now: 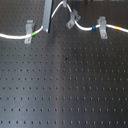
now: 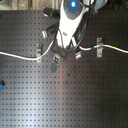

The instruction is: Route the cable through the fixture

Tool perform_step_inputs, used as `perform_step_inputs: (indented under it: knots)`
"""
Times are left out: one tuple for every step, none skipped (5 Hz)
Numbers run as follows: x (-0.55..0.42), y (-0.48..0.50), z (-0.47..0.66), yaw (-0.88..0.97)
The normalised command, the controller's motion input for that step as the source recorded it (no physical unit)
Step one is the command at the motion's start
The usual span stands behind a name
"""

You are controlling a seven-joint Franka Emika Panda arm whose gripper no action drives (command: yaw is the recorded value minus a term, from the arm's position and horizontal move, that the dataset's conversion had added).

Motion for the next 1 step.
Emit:
perform_step_inputs:
  knots:
    - [0.02,-0.008,0.0,0.0]
